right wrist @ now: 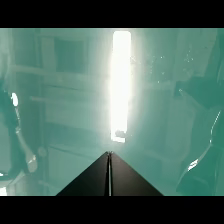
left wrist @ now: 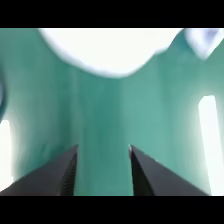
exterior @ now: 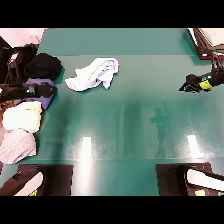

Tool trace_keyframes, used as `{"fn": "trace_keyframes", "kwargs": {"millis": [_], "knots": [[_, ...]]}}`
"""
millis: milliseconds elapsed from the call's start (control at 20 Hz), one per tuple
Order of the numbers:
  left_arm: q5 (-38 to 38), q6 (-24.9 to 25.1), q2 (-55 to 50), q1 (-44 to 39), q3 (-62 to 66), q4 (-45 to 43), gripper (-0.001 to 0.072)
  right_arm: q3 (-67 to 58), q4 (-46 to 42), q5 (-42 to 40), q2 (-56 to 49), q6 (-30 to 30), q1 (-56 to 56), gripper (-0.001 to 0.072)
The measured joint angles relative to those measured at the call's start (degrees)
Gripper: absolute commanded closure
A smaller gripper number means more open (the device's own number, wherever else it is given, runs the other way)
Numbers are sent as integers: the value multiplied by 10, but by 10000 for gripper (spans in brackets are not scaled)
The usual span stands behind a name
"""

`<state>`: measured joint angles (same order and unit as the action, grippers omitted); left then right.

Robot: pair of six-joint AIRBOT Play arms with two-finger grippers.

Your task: Fold the shirts.

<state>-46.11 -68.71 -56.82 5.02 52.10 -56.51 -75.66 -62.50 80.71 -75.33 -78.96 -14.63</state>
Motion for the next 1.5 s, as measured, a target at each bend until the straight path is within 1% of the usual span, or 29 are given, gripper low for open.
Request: {"fn": "trace_keyframes", "kwargs": {"millis": [50,100,150,300,400,500,650,700,750,800,850,900,1000,1100,1200,1300,1500], "knots": [[25,17,-19,-11,0,16,233,0,0,-3,0,0,0,689],[50,36,-42,-26,0,27,118,0,0,-5,0,0,0,688],[77,54,-66,-42,1,35,78,0,0,-6,0,0,0,688],[146,105,-155,-89,23,47,77,0,0,-8,0,0,0,688],[166,123,-217,-108,58,50,77,0,0,-8,0,0,0,688],[164,133,-273,-116,101,47,77,0,0,-6,0,0,0,689],[144,141,-326,-123,151,37,78,0,0,-3,0,0,0,688],[139,142,-336,-124,161,34,109,0,0,-1,0,0,0,688],[136,144,-344,-125,168,31,219,0,0,0,0,0,0,688],[134,145,-349,-125,174,30,378,0,0,0,0,0,0,688],[131,146,-353,-125,177,29,581,0,0,0,0,0,0,688],[128,146,-356,-126,180,28,686,0,0,-1,0,0,0,688],[113,147,-360,-127,187,26,686,0,0,-5,0,-1,0,688],[76,146,-361,-126,207,25,687,0,0,-7,0,-1,0,689],[17,146,-357,-126,247,25,687,0,11,-8,0,0,0,689],[-46,145,-336,-127,301,26,687,-3,40,-9,2,0,0,689],[-163,146,-243,-126,382,26,687,-29,93,-10,7,3,30,688]]}}
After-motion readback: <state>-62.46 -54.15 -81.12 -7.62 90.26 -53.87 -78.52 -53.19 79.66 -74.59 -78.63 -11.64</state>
